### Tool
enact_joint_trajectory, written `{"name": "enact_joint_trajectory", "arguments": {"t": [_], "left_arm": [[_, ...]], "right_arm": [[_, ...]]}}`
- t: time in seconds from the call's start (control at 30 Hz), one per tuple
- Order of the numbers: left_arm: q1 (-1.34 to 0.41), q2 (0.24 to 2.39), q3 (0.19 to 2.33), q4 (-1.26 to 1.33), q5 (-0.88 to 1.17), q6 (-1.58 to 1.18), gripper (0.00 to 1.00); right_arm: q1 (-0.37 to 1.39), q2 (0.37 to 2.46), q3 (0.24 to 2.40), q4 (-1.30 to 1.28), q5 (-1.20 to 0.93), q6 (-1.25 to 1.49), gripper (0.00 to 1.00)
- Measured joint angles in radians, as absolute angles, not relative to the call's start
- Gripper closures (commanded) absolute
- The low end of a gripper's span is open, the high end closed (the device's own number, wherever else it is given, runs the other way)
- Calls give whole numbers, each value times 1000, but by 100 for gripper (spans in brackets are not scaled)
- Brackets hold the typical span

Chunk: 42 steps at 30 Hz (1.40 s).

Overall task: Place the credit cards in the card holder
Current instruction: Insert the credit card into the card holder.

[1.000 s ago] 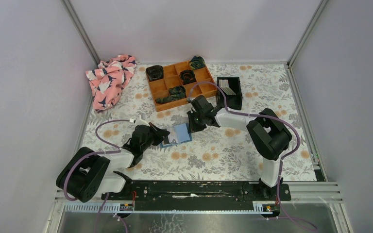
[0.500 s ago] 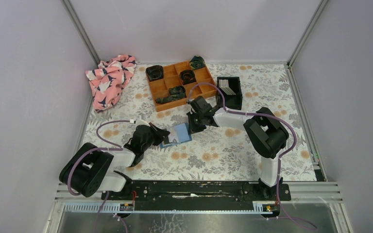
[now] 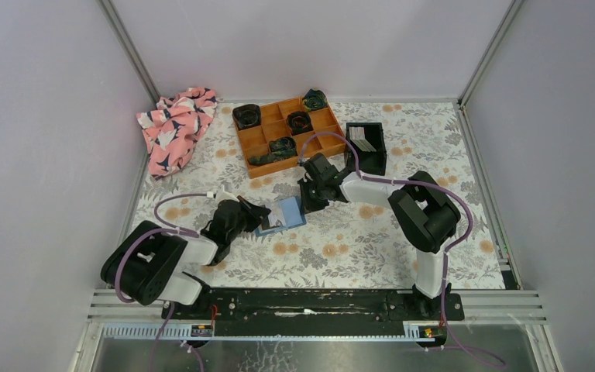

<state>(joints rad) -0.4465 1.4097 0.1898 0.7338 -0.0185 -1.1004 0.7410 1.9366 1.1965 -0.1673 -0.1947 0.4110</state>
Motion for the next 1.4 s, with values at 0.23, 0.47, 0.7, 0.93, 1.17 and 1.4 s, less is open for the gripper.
{"name": "enact_joint_trajectory", "arguments": {"t": [0.23, 0.47, 0.7, 0.93, 1.17, 1.4], "left_arm": [[-445, 1443, 180, 783, -24, -1118, 100], [-451, 1466, 179, 815, -31, -1127, 100], [-480, 1460, 180, 809, -55, -1116, 100], [-531, 1423, 182, 783, -78, -1085, 100], [-556, 1410, 182, 761, -107, -1074, 100], [-577, 1448, 194, 764, -144, -1090, 100]], "right_arm": [[741, 1938, 1198, -168, -195, 411, 100], [742, 1941, 1202, -172, -195, 411, 100], [742, 1944, 1209, -181, -195, 411, 100], [742, 1948, 1215, -183, -195, 411, 100], [742, 1950, 1217, -183, -195, 411, 100], [743, 1950, 1217, -183, -195, 411, 100]]}}
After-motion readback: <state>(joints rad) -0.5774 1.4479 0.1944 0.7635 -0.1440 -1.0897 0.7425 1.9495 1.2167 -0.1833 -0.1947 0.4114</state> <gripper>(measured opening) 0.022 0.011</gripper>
